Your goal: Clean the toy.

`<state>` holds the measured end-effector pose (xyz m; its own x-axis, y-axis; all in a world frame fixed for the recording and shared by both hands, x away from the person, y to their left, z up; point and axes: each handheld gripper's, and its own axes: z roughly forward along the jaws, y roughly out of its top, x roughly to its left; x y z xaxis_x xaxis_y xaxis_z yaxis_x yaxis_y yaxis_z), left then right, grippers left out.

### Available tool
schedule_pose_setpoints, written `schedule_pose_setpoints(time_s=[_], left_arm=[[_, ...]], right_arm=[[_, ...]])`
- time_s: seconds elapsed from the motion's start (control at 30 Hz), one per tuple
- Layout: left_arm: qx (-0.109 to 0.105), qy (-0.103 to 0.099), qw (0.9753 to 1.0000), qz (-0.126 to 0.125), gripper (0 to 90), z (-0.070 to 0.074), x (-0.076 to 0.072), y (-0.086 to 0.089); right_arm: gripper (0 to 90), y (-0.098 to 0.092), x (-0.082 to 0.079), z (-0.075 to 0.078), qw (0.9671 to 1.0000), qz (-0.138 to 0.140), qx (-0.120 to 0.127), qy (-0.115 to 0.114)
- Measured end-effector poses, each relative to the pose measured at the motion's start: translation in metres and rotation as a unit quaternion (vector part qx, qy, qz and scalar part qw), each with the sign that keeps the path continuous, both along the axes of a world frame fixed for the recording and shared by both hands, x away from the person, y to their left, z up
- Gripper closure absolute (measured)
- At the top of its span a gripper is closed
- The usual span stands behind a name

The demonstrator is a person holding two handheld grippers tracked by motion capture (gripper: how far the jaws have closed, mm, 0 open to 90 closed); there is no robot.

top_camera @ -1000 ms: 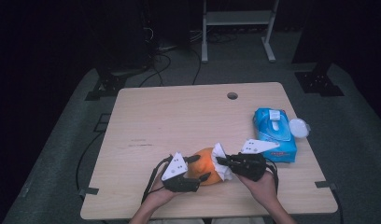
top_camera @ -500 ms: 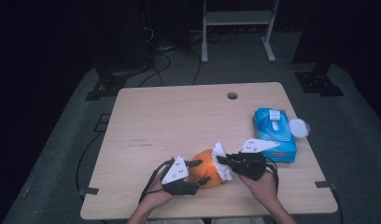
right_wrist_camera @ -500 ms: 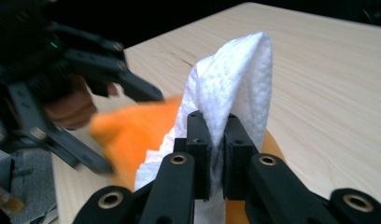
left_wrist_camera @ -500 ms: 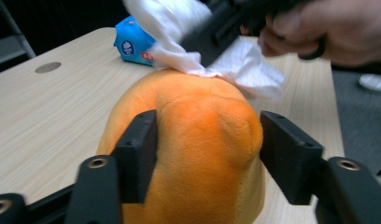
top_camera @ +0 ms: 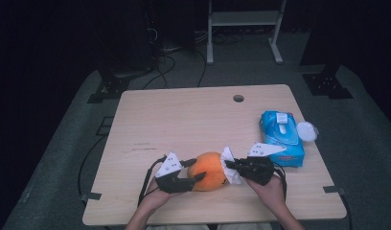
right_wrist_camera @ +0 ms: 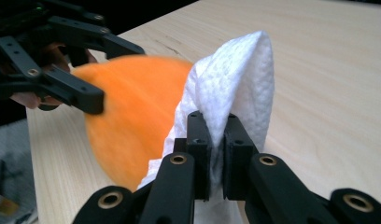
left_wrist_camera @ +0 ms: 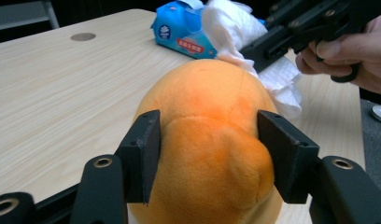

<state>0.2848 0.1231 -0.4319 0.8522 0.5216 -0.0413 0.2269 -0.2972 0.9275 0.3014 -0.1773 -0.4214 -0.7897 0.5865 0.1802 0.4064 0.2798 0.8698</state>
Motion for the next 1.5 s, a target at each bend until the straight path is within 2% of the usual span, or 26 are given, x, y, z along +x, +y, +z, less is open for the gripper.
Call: schedule_pose_setpoints(time_s=[0.03,0.07,0.1,0.13,0.2,0.23,0.27,0.33,0.43,0.47,0.53,0.67,0.8,0.83,0.87,0.93,1.0,1.07,1.1,1.2,1.27,1.3,1.37,1.4,1.43,1.5], left_arm=[[-0.002,-0.008,1.0000,0.000,39.5,0.002,0.000,0.000],[-0.010,-0.018,0.9998,0.002,28.3,0.005,-0.002,-0.005],[-0.006,-0.021,0.9997,0.006,27.2,0.005,-0.002,-0.008],[0.009,-0.029,0.9995,0.010,27.4,0.005,-0.002,-0.011],[0.015,-0.034,0.9993,0.010,34.4,0.003,-0.001,-0.011],[0.015,-0.027,0.9994,0.015,37.0,0.002,0.000,-0.009],[0.015,-0.022,0.9995,0.018,38.7,0.002,0.001,-0.006],[0.017,-0.014,0.9992,0.032,40.9,0.001,0.004,0.000],[0.002,0.007,0.9987,0.051,41.7,-0.002,0.008,0.010],[-0.006,0.016,0.9983,0.056,42.0,-0.004,0.011,0.013],[-0.006,0.016,0.9982,0.058,42.0,-0.004,0.011,0.013],[-0.011,0.020,0.9976,0.065,41.8,-0.006,0.013,0.015],[-0.011,0.020,0.9982,0.056,41.9,-0.006,0.012,0.016],[-0.009,0.015,0.9986,0.050,42.0,-0.005,0.011,0.013],[-0.009,0.015,0.9986,0.050,42.0,-0.005,0.011,0.013],[-0.003,0.010,0.9989,0.046,42.4,-0.004,0.008,0.010],[0.006,0.000,0.9994,0.035,42.8,-0.003,0.006,0.007],[0.012,-0.007,0.9996,0.024,43.2,-0.003,0.004,0.004],[0.023,-0.016,0.9996,0.005,43.2,-0.003,0.001,-0.001],[0.033,-0.024,0.9992,-0.004,41.7,-0.002,-0.003,-0.005],[0.034,-0.019,0.9992,-0.011,32.5,0.001,-0.005,-0.007],[0.023,-0.007,0.9997,-0.006,26.7,0.005,-0.003,-0.008],[0.021,-0.004,0.9998,0.004,19.0,0.006,-0.002,-0.009],[0.029,-0.003,0.9995,0.015,19.0,0.006,-0.001,-0.011],[0.068,-0.022,0.9971,0.027,20.3,0.003,-0.001,-0.016],[0.073,-0.033,0.9964,0.030,30.4,0.003,-0.002,-0.018]], right_arm=[[83.0,-0.001,0.001,-0.003,0.9999,-0.003,0.008,0.008],[83.0,0.003,-0.002,-0.001,1.0000,-0.001,0.008,0.001],[82.9,0.007,-0.004,0.003,0.9999,0.008,0.010,-0.004],[82.8,0.011,-0.007,0.006,0.9996,0.021,0.017,-0.009],[82.5,0.016,-0.010,0.008,0.9992,0.032,0.016,-0.017],[82.6,0.023,-0.014,0.009,0.9988,0.038,0.000,-0.032],[82.6,0.023,-0.014,0.009,0.9988,0.038,0.000,-0.032],[82.7,0.017,-0.008,0.003,0.9995,0.026,0.005,-0.018],[82.7,0.010,-0.003,-0.005,1.0000,0.008,0.002,-0.005],[82.9,0.006,-0.001,-0.012,0.9999,0.000,0.008,0.014],[82.9,0.010,-0.005,-0.010,0.9999,0.008,0.007,0.010],[82.8,0.028,-0.016,-0.001,0.9985,0.052,0.004,-0.018],[83.0,0.030,-0.013,-0.006,0.9987,0.050,-0.002,-0.012],[82.9,0.021,-0.006,-0.011,0.9994,0.033,0.000,-0.002],[82.9,0.021,-0.006,-0.011,0.9994,0.033,0.000,-0.002],[82.9,0.006,0.002,-0.016,0.9999,0.003,0.006,0.015],[82.9,0.003,0.002,-0.013,0.9998,-0.004,0.011,0.016],[82.9,0.003,0.001,-0.010,0.9998,-0.003,0.017,0.014],[82.9,0.007,-0.001,-0.002,0.9998,0.006,0.020,-0.001],[82.9,0.009,-0.002,0.001,0.9996,0.011,0.024,-0.005],[82.9,0.009,-0.002,-0.002,0.9996,0.012,0.024,0.001],[82.9,0.008,-0.002,-0.004,0.9996,0.013,0.025,0.006],[82.9,0.010,-0.004,-0.006,0.9994,0.020,0.025,0.009],[82.9,0.010,-0.004,-0.006,0.9994,0.020,0.025,0.009],[82.9,0.013,-0.006,-0.004,0.9993,0.028,0.025,0.007],[82.9,0.017,-0.008,0.000,0.9994,0.029,0.019,0.000]])
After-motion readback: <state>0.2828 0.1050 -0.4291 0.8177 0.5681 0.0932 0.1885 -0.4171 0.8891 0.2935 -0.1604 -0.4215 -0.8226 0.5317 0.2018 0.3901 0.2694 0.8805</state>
